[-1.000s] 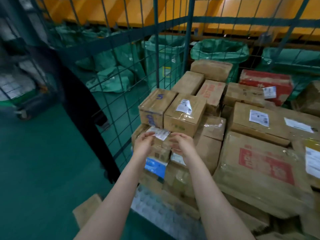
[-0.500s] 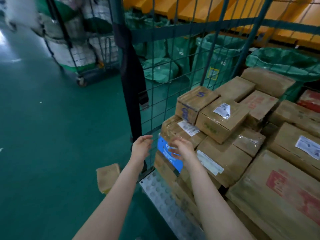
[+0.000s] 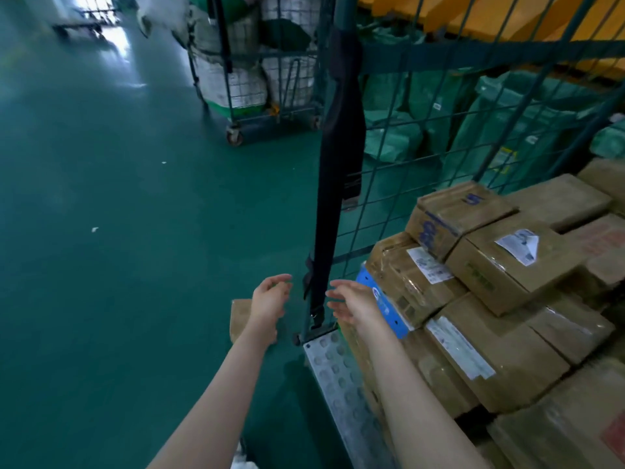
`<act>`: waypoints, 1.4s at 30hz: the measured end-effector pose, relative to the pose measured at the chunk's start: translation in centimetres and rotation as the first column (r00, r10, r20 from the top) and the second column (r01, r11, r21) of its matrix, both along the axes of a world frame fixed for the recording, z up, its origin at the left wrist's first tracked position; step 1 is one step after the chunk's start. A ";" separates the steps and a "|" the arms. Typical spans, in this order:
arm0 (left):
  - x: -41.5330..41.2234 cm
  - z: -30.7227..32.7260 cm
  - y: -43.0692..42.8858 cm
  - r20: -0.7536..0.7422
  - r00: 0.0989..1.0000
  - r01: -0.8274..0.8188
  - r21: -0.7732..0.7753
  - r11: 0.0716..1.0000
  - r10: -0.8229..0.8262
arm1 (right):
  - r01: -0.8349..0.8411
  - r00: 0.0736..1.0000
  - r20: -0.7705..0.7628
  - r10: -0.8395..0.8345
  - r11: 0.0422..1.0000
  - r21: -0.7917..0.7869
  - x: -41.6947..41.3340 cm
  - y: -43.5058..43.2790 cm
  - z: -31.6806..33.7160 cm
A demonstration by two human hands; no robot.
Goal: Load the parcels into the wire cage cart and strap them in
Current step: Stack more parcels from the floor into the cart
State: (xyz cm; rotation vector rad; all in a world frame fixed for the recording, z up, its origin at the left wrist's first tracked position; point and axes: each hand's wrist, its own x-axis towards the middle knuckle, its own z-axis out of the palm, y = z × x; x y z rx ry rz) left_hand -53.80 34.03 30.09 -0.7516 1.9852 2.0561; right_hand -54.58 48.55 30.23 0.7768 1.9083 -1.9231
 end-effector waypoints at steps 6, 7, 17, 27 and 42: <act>-3.1 -0.7 -4.6 0.022 0.999 -0.030 -0.014 0.999 0.031 | -0.053 0.999 -0.005 0.053 0.999 0.006 -3.3 -4.9 -1.2; -3.9 -0.8 -5.8 0.023 0.999 -0.031 -0.024 0.999 0.032 | -0.060 0.998 -0.003 0.060 0.998 0.001 -4.1 -6.0 -1.4; -10.4 -2.4 -15.2 0.032 0.999 0.010 -0.046 0.999 -0.008 | -0.011 1.000 0.008 0.011 0.998 -0.056 -9.9 -15.4 -2.9; -16.7 -9.0 -19.8 0.133 0.990 0.049 -0.084 0.995 -0.038 | -0.020 0.992 0.126 0.018 1.000 0.017 -15.9 -18.6 -9.3; -21.6 -42.1 -23.0 0.296 0.953 -0.029 -0.145 0.989 0.071 | -0.079 0.963 0.266 0.048 0.991 0.107 -22.5 -19.0 -41.0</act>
